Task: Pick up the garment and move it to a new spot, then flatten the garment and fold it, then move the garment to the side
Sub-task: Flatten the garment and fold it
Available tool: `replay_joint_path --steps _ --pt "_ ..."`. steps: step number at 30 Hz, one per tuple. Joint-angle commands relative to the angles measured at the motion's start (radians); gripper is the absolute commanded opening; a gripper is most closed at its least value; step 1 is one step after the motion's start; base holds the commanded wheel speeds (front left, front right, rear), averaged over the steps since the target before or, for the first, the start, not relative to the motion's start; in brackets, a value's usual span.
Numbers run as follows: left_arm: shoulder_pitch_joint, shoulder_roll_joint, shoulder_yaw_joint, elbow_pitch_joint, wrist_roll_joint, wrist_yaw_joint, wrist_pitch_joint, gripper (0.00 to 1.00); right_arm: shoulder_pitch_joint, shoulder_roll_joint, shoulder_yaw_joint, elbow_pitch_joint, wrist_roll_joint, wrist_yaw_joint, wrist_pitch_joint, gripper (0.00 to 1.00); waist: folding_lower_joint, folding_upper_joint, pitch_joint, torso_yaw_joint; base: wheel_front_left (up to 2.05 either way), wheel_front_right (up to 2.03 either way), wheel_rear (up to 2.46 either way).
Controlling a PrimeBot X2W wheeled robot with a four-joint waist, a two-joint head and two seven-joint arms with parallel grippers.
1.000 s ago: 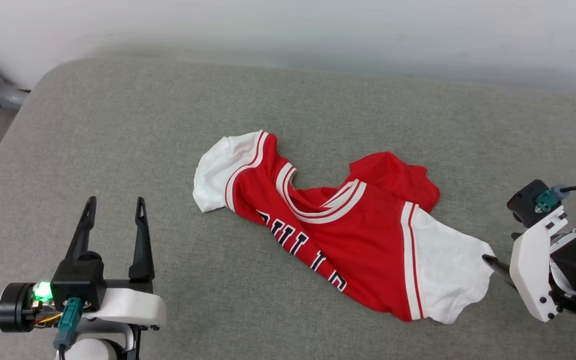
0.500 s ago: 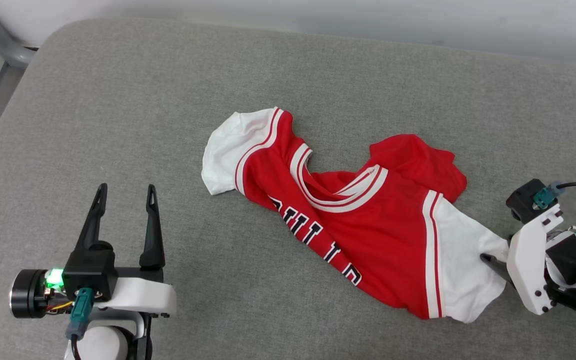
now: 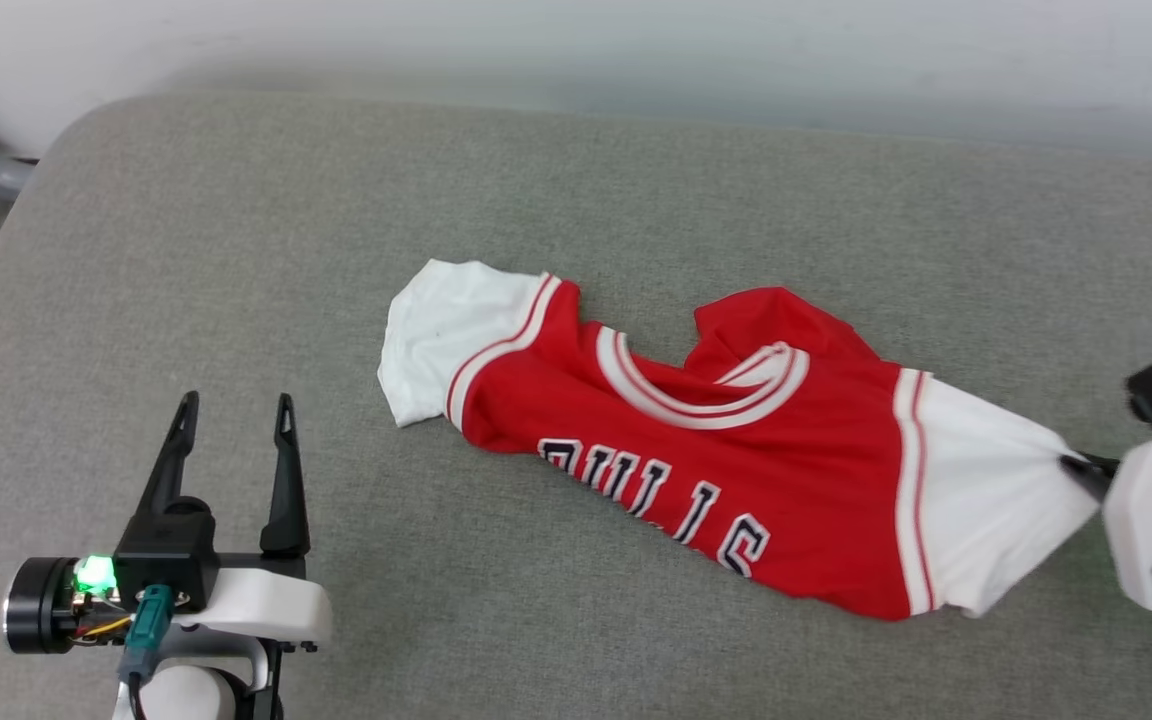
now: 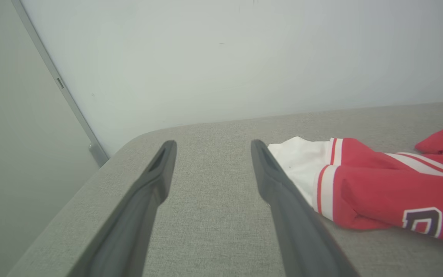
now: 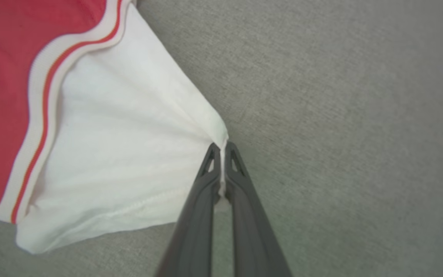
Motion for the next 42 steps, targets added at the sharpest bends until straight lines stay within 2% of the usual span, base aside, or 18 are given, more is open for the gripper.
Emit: replay_joint_path --steps 1,8,15,20,23,25,30,35,42 --pt "0.003 -0.002 0.008 0.001 0.006 -0.006 -0.002 1.0 0.019 -0.012 -0.011 0.014 0.005 -0.002 -0.01 0.0 -0.0001 0.0 -0.01 -0.011 0.0 0.0 0.0" --pt "-0.035 0.026 0.034 0.026 0.005 -0.057 -0.002 1.0 0.063 -0.036 -0.086 0.095 0.02 -0.002 -0.065 0.0 -0.0001 0.0 -0.03 -0.036 0.0 0.0 0.0" --pt "-0.17 0.093 0.023 0.08 -0.02 -0.169 0.037 1.0 0.088 -0.003 -0.11 0.113 0.004 -0.002 -0.102 0.0 -0.0001 0.0 -0.035 -0.054 0.0 0.0 0.0" --pt "-0.318 0.133 -0.006 0.12 -0.066 -0.284 0.165 1.0 0.078 0.022 -0.115 0.096 -0.012 -0.002 -0.115 0.0 -0.0001 0.0 -0.024 -0.07 0.0 0.0 0.0" --pt "-0.407 0.149 -0.032 0.152 -0.114 -0.352 0.281 1.0 0.066 0.027 -0.121 0.081 -0.023 -0.002 -0.121 0.0 -0.0001 0.0 -0.013 -0.078 0.0 0.0 0.0" --pt "-0.457 0.16 -0.064 0.181 -0.151 -0.382 0.383 1.0 0.061 0.03 -0.124 0.068 -0.027 -0.002 -0.122 0.0 -0.0001 0.0 -0.004 -0.086 0.0 0.0 0.0" --pt "-0.58 0.187 -0.153 0.25 -0.26 -0.408 0.63 1.0 0.045 0.039 -0.134 0.025 -0.05 -0.002 -0.126 0.0 -0.0001 0.0 0.023 -0.11 0.0 0.0 0.0" --pt "-0.668 0.211 -0.272 0.306 -0.361 -0.41 0.819 1.0 0.027 0.058 -0.144 -0.026 -0.077 -0.002 -0.115 0.0 -0.0001 0.0 0.061 -0.142 0.0 0.0 0.0" --pt "-0.785 0.243 -0.421 0.386 -0.444 -0.409 0.966 1.0 0.002 0.084 -0.161 -0.105 -0.12 -0.002 -0.096 0.0 -0.0001 0.0 0.137 -0.186 0.0 0.0 0.0"
